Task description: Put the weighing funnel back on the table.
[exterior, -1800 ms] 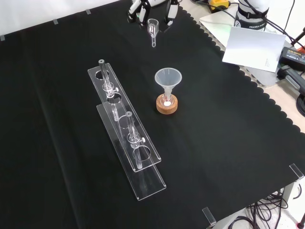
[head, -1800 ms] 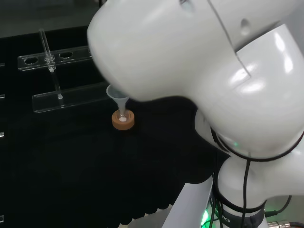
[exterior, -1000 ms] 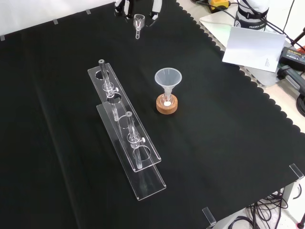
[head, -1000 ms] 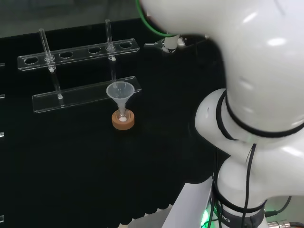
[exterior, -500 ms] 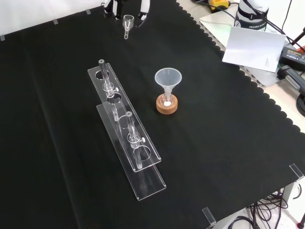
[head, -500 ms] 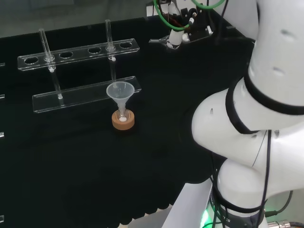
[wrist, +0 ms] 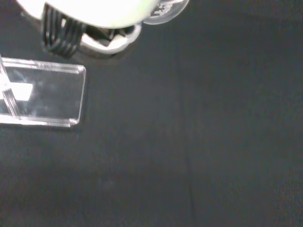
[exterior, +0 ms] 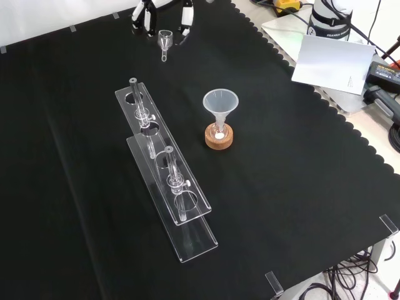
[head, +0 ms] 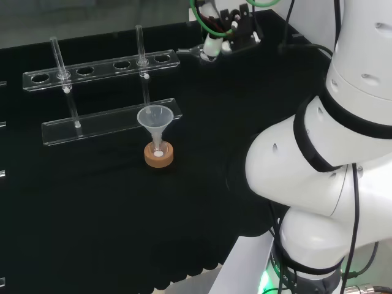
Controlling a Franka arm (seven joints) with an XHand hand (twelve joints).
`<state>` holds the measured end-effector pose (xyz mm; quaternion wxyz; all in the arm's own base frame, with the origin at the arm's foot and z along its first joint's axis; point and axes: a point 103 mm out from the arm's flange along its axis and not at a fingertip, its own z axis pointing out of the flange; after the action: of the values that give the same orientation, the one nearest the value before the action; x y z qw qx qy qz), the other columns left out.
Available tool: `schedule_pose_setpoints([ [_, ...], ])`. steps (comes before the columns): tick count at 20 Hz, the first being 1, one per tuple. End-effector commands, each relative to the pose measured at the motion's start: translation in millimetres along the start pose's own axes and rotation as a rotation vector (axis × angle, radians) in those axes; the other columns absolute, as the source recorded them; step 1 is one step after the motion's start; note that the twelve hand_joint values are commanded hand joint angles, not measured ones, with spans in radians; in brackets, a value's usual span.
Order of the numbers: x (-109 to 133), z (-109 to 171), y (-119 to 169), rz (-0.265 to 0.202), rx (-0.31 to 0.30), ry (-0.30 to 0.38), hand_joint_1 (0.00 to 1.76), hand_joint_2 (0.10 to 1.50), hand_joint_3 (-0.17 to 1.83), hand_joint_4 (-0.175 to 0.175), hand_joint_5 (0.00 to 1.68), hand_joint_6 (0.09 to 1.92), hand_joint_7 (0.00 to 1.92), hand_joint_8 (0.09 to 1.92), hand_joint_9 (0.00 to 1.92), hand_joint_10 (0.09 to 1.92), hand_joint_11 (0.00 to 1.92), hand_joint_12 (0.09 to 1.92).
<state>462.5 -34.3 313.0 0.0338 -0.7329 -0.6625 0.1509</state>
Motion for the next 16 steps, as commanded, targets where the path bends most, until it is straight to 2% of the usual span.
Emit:
schedule_pose_setpoints([
  [1,-43,87,94,0.098,0.121,-0.095,1.15,0.69,0.5,0.175,1.42,0.33,0.58,0.68,1.15,0.1,1.07,0.85],
  [9,-51,93,106,0.107,0.13,-0.083,1.15,0.69,0.5,0.175,1.42,0.33,0.58,0.68,1.15,0.1,1.07,0.85],
  [16,-66,77,98,0.14,0.079,-0.034,1.15,0.69,0.5,0.175,1.42,0.33,0.58,0.68,1.15,0.1,1.07,0.85],
])
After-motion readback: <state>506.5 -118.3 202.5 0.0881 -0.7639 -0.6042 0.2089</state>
